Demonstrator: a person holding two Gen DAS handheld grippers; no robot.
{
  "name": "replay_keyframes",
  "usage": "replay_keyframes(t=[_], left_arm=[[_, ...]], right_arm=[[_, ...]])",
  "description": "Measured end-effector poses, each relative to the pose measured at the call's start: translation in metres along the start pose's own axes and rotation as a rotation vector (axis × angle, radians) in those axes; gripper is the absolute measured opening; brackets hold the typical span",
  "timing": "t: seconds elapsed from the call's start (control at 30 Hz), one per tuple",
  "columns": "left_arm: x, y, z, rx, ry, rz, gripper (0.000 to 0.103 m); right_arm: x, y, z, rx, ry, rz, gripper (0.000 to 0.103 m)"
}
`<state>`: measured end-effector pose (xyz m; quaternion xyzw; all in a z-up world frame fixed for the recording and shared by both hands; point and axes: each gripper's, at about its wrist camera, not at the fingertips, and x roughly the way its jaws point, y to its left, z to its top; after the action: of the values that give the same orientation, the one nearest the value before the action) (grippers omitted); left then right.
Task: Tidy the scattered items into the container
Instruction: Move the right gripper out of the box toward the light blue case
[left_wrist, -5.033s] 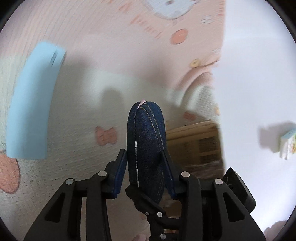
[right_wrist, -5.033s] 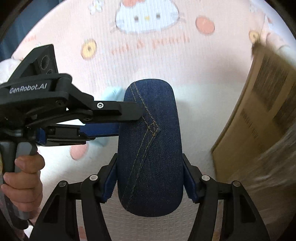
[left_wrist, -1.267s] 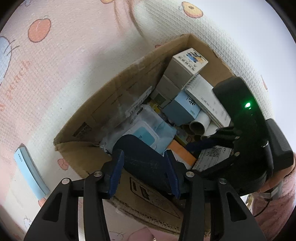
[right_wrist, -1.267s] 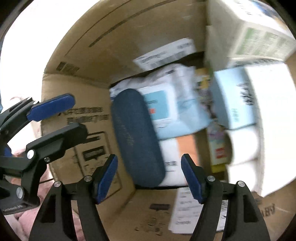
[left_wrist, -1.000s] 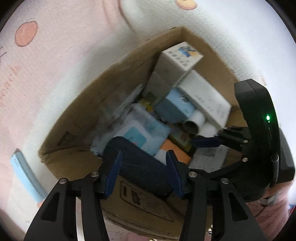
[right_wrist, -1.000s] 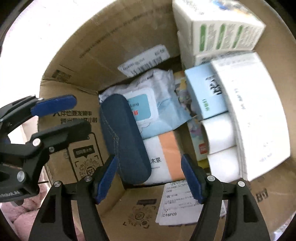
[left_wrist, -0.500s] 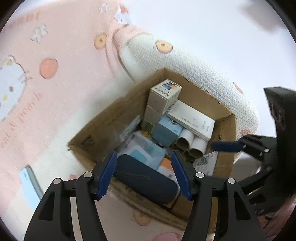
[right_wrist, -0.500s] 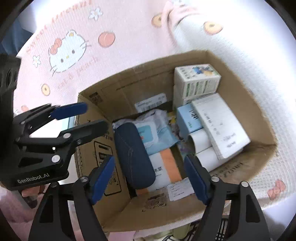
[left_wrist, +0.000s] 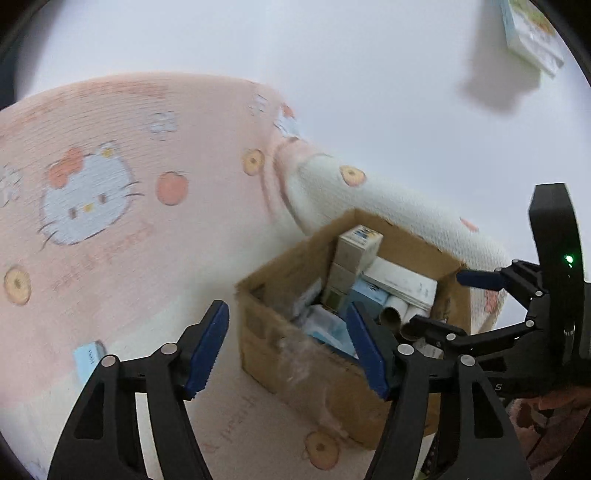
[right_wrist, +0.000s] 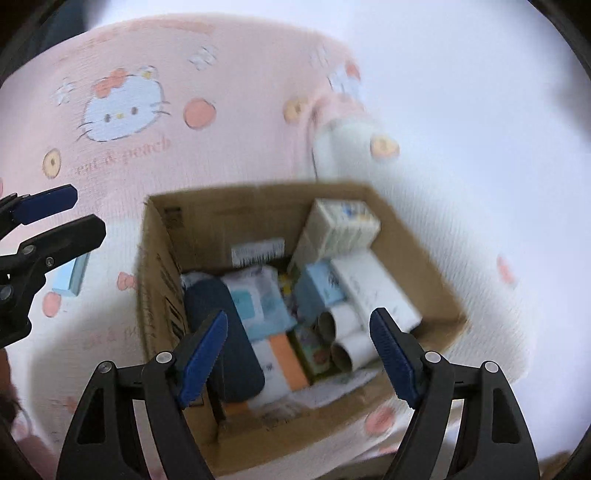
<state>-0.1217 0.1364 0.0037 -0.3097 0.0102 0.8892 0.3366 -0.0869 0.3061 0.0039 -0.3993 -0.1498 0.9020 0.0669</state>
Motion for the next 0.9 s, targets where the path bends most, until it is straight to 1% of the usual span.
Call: replay_keyframes(t=[0.07, 0.13, 0.23, 0.27, 0.33, 0.4, 0.43, 0.47, 0.53, 0.57, 0.63, 0.73, 0.8, 0.9], left_arm=[[-0.009, 0.016, -0.009, -0.050, -0.019, -0.001, 0.071], [-0.016, 0.030, -0.017, -0.097, -0.030, 0.011, 0.071], [-0.024, 0.053, -0.030, -0.168, -0.040, 0.033, 0.072], [-0.027, 0.061, -0.035, -0.192, -0.039, 0.036, 0.072], [-0.029, 0.076, -0.044, -0.242, -0.026, 0.058, 0.072], [-0.030, 0.092, -0.053, -0.274, -0.017, 0.126, 0.072], [-0.031, 0.099, -0.058, -0.286, -0.011, 0.145, 0.072], [-0.031, 0.106, -0.062, -0.303, -0.002, 0.153, 0.072], [-0.032, 0.124, -0.070, -0.353, 0.021, 0.147, 0.072], [-0.032, 0.132, -0.074, -0.374, 0.029, 0.146, 0.072], [-0.034, 0.151, -0.086, -0.415, 0.046, 0.171, 0.072], [-0.030, 0.177, -0.107, -0.462, 0.102, 0.229, 0.072], [-0.025, 0.194, -0.123, -0.501, 0.145, 0.261, 0.072], [-0.018, 0.216, -0.147, -0.567, 0.182, 0.280, 0.072]], right_arm=[[-0.008, 0.019, 0.001, -0.048, -0.067, 0.022, 0.079], [-0.013, 0.033, -0.001, -0.059, -0.113, 0.033, 0.079], [-0.022, 0.053, -0.001, -0.047, -0.170, 0.093, 0.079], [-0.022, 0.065, -0.001, -0.065, -0.174, 0.133, 0.080], [-0.019, 0.085, -0.003, -0.121, -0.159, 0.184, 0.080], [-0.016, 0.103, -0.003, -0.171, -0.154, 0.199, 0.080], [-0.014, 0.114, -0.003, -0.203, -0.155, 0.200, 0.080], [-0.012, 0.124, -0.002, -0.228, -0.160, 0.203, 0.080], [-0.006, 0.140, -0.002, -0.252, -0.175, 0.217, 0.080], [-0.002, 0.149, 0.000, -0.260, -0.176, 0.239, 0.080], [0.011, 0.163, -0.001, -0.264, -0.160, 0.301, 0.080], [0.040, 0.188, -0.004, -0.277, -0.083, 0.414, 0.080], [0.061, 0.207, -0.009, -0.284, -0.052, 0.475, 0.080], [0.081, 0.225, -0.016, -0.298, -0.044, 0.500, 0.080]])
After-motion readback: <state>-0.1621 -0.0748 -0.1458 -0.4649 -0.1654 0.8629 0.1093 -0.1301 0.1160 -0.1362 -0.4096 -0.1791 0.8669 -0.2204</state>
